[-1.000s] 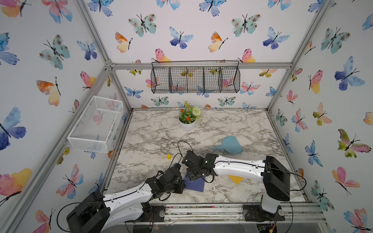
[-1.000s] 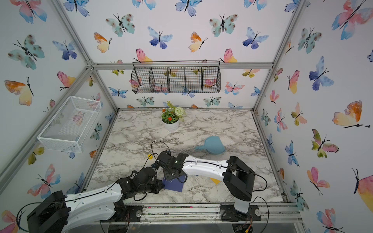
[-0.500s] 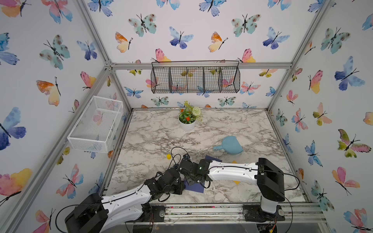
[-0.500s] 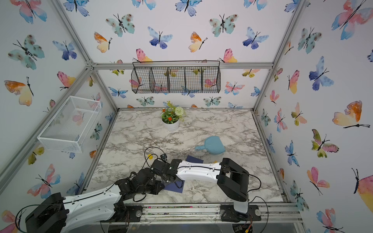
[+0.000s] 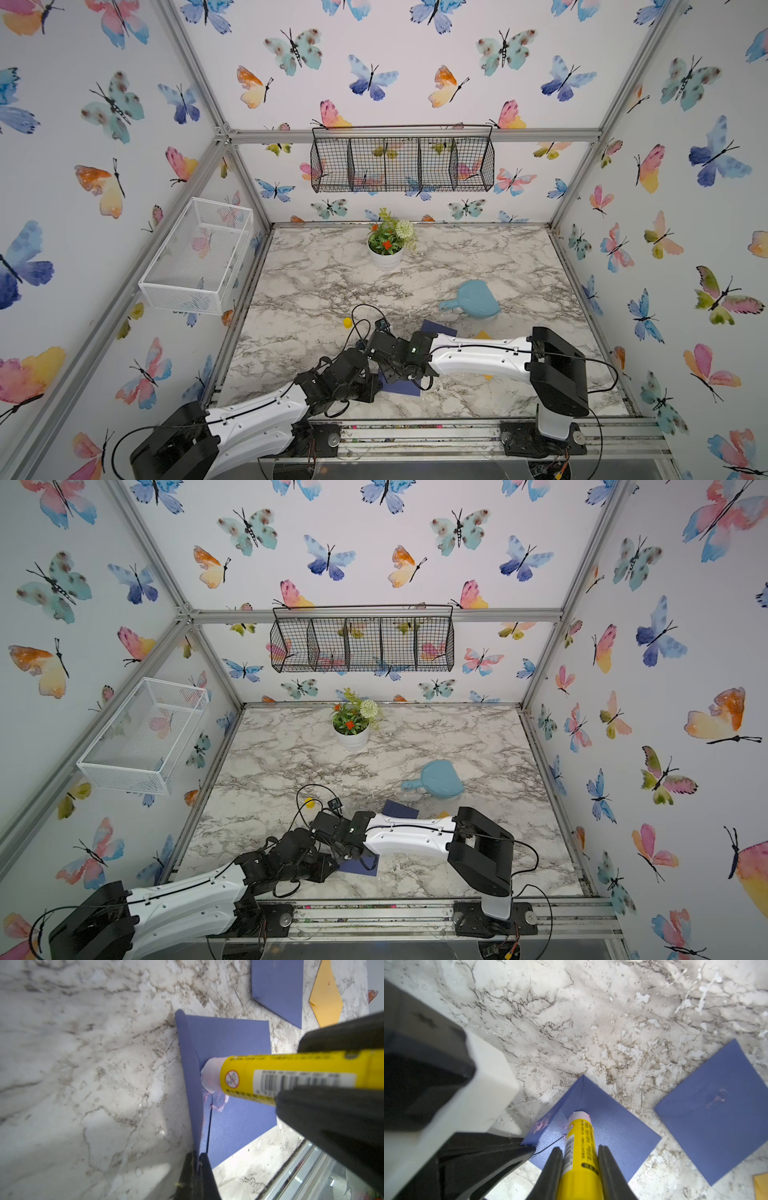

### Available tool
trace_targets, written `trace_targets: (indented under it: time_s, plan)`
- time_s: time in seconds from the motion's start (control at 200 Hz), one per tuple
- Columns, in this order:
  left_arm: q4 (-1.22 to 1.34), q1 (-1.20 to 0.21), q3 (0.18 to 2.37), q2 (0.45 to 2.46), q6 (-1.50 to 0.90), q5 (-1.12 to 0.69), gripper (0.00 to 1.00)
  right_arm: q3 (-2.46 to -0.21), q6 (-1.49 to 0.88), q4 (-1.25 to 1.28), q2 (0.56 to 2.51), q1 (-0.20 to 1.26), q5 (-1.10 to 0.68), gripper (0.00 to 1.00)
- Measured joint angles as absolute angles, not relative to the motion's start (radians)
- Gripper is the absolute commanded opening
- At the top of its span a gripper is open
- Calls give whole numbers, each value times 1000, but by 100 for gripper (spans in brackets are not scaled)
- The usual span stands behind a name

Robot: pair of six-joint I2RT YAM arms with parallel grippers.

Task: Seal the envelope with a glue stick
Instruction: Apply the envelope at the center of the board.

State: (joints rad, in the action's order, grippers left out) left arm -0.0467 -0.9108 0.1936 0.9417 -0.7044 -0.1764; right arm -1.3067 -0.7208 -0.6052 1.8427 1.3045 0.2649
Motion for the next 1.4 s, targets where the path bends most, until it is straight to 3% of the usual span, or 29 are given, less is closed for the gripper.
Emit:
trace_targets:
  time_s: [1.401]
  plan:
    - [-62, -905, 168, 887, -708, -169, 0, -1335, -776, -693, 1851, 1315, 283, 3]
